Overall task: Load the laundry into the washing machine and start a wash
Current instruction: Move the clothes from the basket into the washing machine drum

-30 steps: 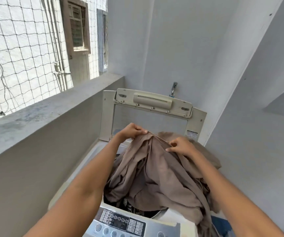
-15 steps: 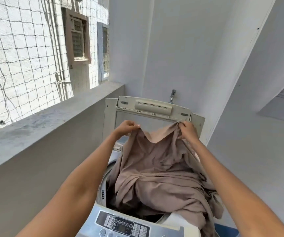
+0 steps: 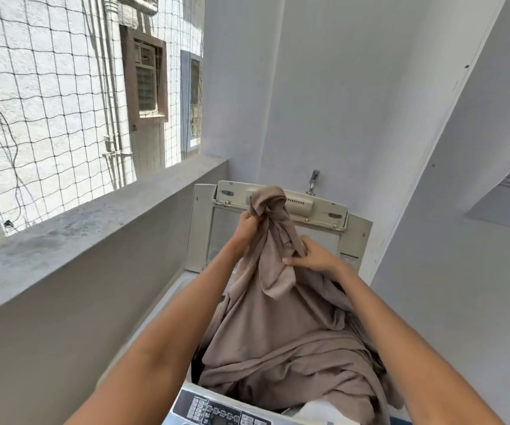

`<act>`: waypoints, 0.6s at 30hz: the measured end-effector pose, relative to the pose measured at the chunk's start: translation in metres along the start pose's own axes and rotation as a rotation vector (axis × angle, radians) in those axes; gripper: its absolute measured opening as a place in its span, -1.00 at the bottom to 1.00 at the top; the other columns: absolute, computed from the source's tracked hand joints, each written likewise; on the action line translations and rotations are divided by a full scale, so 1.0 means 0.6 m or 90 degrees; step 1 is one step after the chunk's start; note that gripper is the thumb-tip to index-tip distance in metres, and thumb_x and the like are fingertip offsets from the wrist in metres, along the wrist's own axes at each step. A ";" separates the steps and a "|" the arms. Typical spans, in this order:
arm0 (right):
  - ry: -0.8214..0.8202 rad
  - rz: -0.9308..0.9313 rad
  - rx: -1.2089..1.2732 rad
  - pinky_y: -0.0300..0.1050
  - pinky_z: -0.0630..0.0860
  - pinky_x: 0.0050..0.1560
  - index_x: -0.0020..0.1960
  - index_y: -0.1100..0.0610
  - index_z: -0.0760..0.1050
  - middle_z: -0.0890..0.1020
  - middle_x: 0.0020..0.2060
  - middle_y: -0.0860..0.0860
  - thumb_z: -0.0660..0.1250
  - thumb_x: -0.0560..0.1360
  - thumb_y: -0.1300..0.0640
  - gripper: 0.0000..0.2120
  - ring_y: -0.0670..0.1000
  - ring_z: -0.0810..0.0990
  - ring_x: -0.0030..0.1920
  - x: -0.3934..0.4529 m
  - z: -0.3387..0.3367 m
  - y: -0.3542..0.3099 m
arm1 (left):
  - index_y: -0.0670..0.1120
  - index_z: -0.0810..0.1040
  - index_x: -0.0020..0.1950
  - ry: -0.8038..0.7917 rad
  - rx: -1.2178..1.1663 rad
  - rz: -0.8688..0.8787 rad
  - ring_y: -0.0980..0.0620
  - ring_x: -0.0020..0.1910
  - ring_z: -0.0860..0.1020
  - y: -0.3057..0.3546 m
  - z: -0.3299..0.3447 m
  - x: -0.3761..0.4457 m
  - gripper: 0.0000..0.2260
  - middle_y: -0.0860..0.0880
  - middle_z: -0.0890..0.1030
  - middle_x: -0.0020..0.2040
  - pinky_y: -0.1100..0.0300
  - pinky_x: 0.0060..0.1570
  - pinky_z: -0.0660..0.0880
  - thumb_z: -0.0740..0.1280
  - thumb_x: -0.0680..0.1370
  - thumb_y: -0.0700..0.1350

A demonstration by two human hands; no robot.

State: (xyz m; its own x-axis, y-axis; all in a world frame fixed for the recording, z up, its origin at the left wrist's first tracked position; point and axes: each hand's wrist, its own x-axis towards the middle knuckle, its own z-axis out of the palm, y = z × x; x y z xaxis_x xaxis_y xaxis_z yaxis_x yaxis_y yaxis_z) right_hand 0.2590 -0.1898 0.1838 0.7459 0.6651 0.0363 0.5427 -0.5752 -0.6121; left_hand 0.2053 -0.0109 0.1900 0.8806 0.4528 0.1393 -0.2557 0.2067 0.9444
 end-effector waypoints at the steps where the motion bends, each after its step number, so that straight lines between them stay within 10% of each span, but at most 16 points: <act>1: -0.063 0.041 -0.057 -0.32 0.32 -0.06 0.29 0.15 0.36 0.51 0.17 0.02 0.48 0.40 -0.03 -0.43 0.05 0.49 0.23 -0.008 0.015 0.025 | -0.09 0.52 -0.17 0.020 -0.025 -0.004 0.10 -0.24 0.52 0.004 -0.004 0.003 -0.74 -0.05 0.56 -0.21 0.26 -0.18 0.51 0.13 0.59 -0.33; 5: -0.047 0.205 -0.247 -0.14 0.32 -0.12 0.12 0.24 0.49 0.59 0.11 0.21 0.32 0.52 0.00 -0.67 0.15 0.56 0.13 -0.022 0.030 0.081 | -0.09 0.45 -0.22 0.157 -0.068 -0.002 0.09 -0.28 0.45 0.003 -0.042 0.011 -0.76 -0.04 0.48 -0.27 0.26 -0.27 0.42 0.13 0.58 -0.32; 9: 0.175 0.196 -0.072 -0.16 0.26 -0.28 -0.27 0.24 0.47 0.55 -0.28 0.22 0.18 0.44 0.40 -0.82 0.21 0.56 -0.07 0.002 -0.044 0.023 | -0.16 0.45 -0.16 0.149 0.157 0.022 0.03 -0.19 0.43 -0.019 -0.091 0.011 -0.86 -0.09 0.50 -0.22 0.15 -0.21 0.37 0.20 0.55 -0.34; 12: 0.328 0.133 0.157 -0.20 0.50 -0.28 -0.11 0.21 0.53 0.59 -0.12 0.15 0.14 0.45 0.41 -0.77 0.11 0.55 -0.06 0.047 -0.106 -0.081 | 0.00 0.48 -0.04 0.037 0.168 0.046 0.09 -0.15 0.51 -0.020 -0.093 -0.005 -0.80 0.00 0.56 -0.13 0.27 -0.23 0.48 0.30 0.52 -0.32; 18: 0.266 0.054 0.317 0.09 0.56 0.12 0.06 0.17 0.48 0.54 0.01 0.15 0.14 0.50 0.42 -0.74 0.11 0.55 0.04 0.080 -0.119 -0.212 | 0.02 0.25 0.40 -0.138 0.140 -0.026 0.10 0.05 0.55 -0.005 -0.062 -0.014 -0.50 0.05 0.54 0.16 0.26 -0.10 0.52 0.37 0.53 -0.01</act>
State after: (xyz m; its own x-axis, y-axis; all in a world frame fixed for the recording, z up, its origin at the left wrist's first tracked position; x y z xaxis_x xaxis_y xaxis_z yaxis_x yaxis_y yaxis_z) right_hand 0.2535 -0.1188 0.3199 0.9199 0.3283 0.2146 0.3067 -0.2608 -0.9154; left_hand 0.1840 0.0171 0.1747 0.9589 0.2480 0.1382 -0.1472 0.0183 0.9889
